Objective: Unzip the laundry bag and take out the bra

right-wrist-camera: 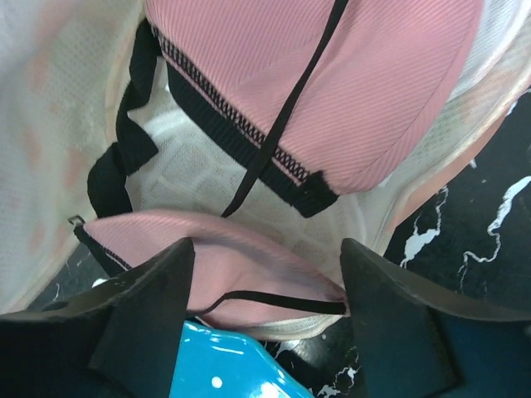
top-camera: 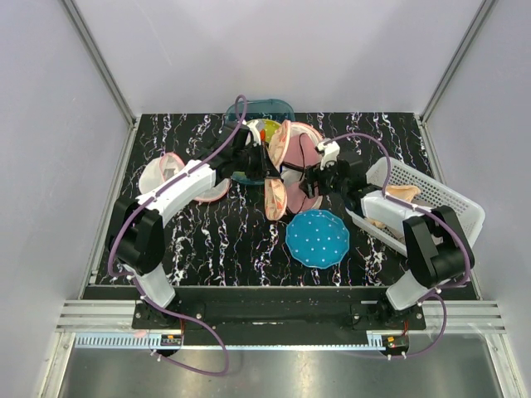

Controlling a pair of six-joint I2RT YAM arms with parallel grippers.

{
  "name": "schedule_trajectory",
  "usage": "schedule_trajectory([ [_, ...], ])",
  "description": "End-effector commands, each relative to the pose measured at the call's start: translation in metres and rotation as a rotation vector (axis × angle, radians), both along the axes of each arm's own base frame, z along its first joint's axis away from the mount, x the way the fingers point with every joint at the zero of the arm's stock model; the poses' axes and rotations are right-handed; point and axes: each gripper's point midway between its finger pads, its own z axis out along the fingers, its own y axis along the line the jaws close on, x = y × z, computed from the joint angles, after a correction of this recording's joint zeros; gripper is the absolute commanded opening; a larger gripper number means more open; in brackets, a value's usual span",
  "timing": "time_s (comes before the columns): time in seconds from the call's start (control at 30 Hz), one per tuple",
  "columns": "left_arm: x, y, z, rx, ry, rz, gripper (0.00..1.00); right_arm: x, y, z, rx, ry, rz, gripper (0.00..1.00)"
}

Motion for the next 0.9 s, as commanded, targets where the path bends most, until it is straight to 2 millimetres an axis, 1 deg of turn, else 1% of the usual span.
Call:
schedule_trajectory([
  [0.0, 0.007, -0.007, 0.033, -0.056, -0.085, -0.022, 0.00, 0.002, 0.018, 0.016, 0.061, -0.012, 0.082, 0.72],
  [0.03, 0.007, -0.006, 0.033, -0.055, -0.086, -0.021, 0.00, 0.000, 0.018, 0.014, 0.060, 0.005, 0.080, 0.64],
  [0.07, 0.007, -0.006, 0.034, -0.056, -0.087, -0.020, 0.00, -0.001, 0.017, 0.015, 0.057, 0.010, 0.077, 0.54],
  [0.1, 0.008, -0.006, 0.035, -0.056, -0.091, -0.018, 0.00, -0.004, 0.018, 0.016, 0.059, 0.021, 0.089, 0.49],
  [0.13, 0.007, -0.006, 0.036, -0.058, -0.090, -0.022, 0.00, -0.008, 0.016, 0.013, 0.051, 0.042, 0.089, 0.42],
  [0.17, 0.008, -0.005, 0.037, -0.058, -0.093, -0.018, 0.00, -0.011, 0.015, 0.017, 0.052, 0.039, 0.089, 0.34],
  [0.2, 0.009, -0.006, 0.038, -0.061, -0.095, -0.019, 0.00, -0.014, 0.013, 0.019, 0.051, 0.040, 0.088, 0.12],
  [0.23, 0.009, -0.006, 0.040, -0.064, -0.098, -0.019, 0.00, -0.017, 0.012, 0.020, 0.046, 0.043, 0.083, 0.03],
  [0.27, 0.009, -0.005, 0.042, -0.065, -0.103, -0.016, 0.00, -0.021, 0.008, 0.024, 0.047, 0.035, 0.073, 0.00],
  [0.33, 0.011, -0.004, 0.046, -0.071, -0.111, -0.012, 0.00, -0.027, 0.005, 0.028, 0.046, 0.024, 0.065, 0.00],
  [0.37, 0.011, -0.002, 0.049, -0.075, -0.118, -0.009, 0.00, -0.032, 0.002, 0.037, 0.052, 0.001, 0.062, 0.00],
  [0.43, 0.013, 0.001, 0.055, -0.077, -0.123, -0.001, 0.00, -0.035, -0.005, 0.048, 0.051, -0.033, 0.036, 0.00],
  [0.47, 0.014, 0.002, 0.057, -0.078, -0.130, 0.000, 0.00, -0.040, -0.009, 0.064, 0.058, -0.078, 0.020, 0.00],
  [0.5, 0.015, 0.005, 0.061, -0.079, -0.139, 0.006, 0.00, -0.037, -0.020, 0.073, 0.047, -0.115, -0.035, 0.00],
  [0.53, 0.015, 0.007, 0.062, -0.075, -0.143, 0.010, 0.00, -0.037, -0.024, 0.086, 0.072, -0.145, -0.072, 0.00],
  [0.57, 0.015, 0.010, 0.064, -0.074, -0.146, 0.015, 0.00, -0.042, -0.031, 0.109, 0.091, -0.214, -0.101, 0.00],
  [0.6, 0.014, 0.012, 0.066, -0.072, -0.150, 0.016, 0.00, -0.039, -0.044, 0.124, 0.106, -0.260, -0.181, 0.00],
  [0.63, 0.014, 0.013, 0.069, -0.073, -0.157, 0.018, 0.00, -0.043, -0.052, 0.154, 0.149, -0.345, -0.222, 0.00],
  [0.67, 0.014, 0.015, 0.071, -0.075, -0.162, 0.023, 0.00, -0.044, -0.060, 0.168, 0.167, -0.380, -0.270, 0.00],
  [0.7, 0.014, 0.017, 0.076, -0.080, -0.168, 0.029, 0.00, -0.042, -0.074, 0.182, 0.199, -0.405, -0.363, 0.00],
  [0.73, 0.012, 0.018, 0.082, -0.091, -0.174, 0.026, 0.00, -0.046, -0.082, 0.208, 0.237, -0.457, -0.401, 0.00],
  [0.77, 0.012, 0.018, 0.088, -0.098, -0.184, 0.028, 0.00, -0.048, -0.090, 0.223, 0.259, -0.485, -0.440, 0.00],
  [0.8, 0.010, 0.021, 0.102, -0.105, -0.214, 0.029, 0.00, -0.050, -0.102, 0.234, 0.289, -0.504, -0.513, 0.00],
  [0.83, 0.009, 0.021, 0.110, -0.108, -0.231, 0.026, 0.00, -0.057, -0.111, 0.259, 0.324, -0.554, -0.548, 0.00],
  [0.87, 0.006, 0.024, 0.114, -0.102, -0.234, 0.025, 0.00, -0.059, -0.125, 0.270, 0.339, -0.580, -0.622, 0.00],
])
